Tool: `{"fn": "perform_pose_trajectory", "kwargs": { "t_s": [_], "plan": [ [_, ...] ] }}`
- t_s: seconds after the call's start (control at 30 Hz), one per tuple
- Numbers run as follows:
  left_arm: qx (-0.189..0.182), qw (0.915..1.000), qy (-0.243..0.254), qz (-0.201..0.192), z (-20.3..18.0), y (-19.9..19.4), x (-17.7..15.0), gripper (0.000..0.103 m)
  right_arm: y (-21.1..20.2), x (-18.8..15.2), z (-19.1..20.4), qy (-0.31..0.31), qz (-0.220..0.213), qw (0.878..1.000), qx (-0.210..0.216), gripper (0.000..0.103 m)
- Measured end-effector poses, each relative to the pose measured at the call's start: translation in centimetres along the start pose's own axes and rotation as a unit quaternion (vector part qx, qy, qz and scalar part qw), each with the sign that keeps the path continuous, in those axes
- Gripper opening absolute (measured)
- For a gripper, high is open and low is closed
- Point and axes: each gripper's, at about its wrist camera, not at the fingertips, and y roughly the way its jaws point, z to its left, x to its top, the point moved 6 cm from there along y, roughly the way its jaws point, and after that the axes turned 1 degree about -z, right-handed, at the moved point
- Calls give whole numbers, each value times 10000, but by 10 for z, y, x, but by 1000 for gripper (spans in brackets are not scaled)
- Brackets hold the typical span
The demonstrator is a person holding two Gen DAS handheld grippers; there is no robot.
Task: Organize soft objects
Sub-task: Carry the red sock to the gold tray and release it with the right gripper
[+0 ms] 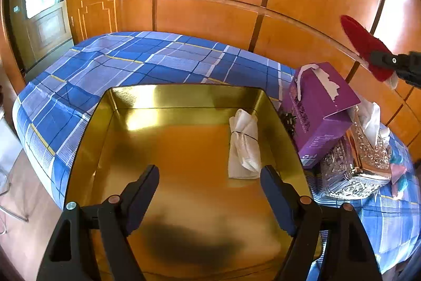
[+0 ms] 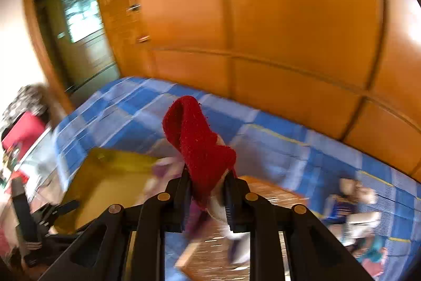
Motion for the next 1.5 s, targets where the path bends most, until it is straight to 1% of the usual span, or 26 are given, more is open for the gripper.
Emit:
{"fn": "perform_pose_trajectory", "kwargs": {
  "t_s": [0.13,0.33,0.47,0.5,0.6,0.7,0.77,0.8,0.83,0.9,0.97,1.13,1.3,1.5],
  "plan": [
    [82,9999,-98,-17,9,1,-1,80,10,-20,51,-353,162,9983,427,20],
    [248,9993,-283,-86,24,0,0,80,28,-62,100,-598,563,9934,803,21],
    [299,9986,-412,-109,34,-1,1,80,45,-84,112,-642,918,9898,878,22],
    [298,9985,-443,-114,36,-1,1,82,51,-91,114,-656,1022,9889,858,24],
    [336,9978,-546,-167,43,-3,2,85,68,-107,117,-666,1186,9879,743,26],
    [383,9975,-567,-164,47,-4,1,85,80,-114,114,-597,1275,9882,603,33],
    [397,9974,-584,-164,50,-4,1,85,84,-117,111,-542,1332,9878,602,35],
    [411,9973,-584,-164,50,-4,1,85,84,-118,110,-512,1353,9876,607,39],
    [418,9973,-583,-168,51,-4,1,85,83,-119,109,-478,1350,9878,606,42],
    [420,9974,-557,-173,49,-4,1,85,79,-119,108,-451,1302,9886,605,45],
    [415,9977,-510,-186,46,-5,1,85,72,-118,106,-460,1217,9901,525,45],
    [383,9985,-247,-299,32,-13,1,85,46,-115,104,-552,811,9943,410,45],
    [339,9986,-31,-395,16,-22,1,85,17,-118,90,-558,444,9974,132,45],
    [236,9982,228,-492,-4,-31,0,85,-8,-127,63,-302,256,9991,-145,45]
  ]
}}
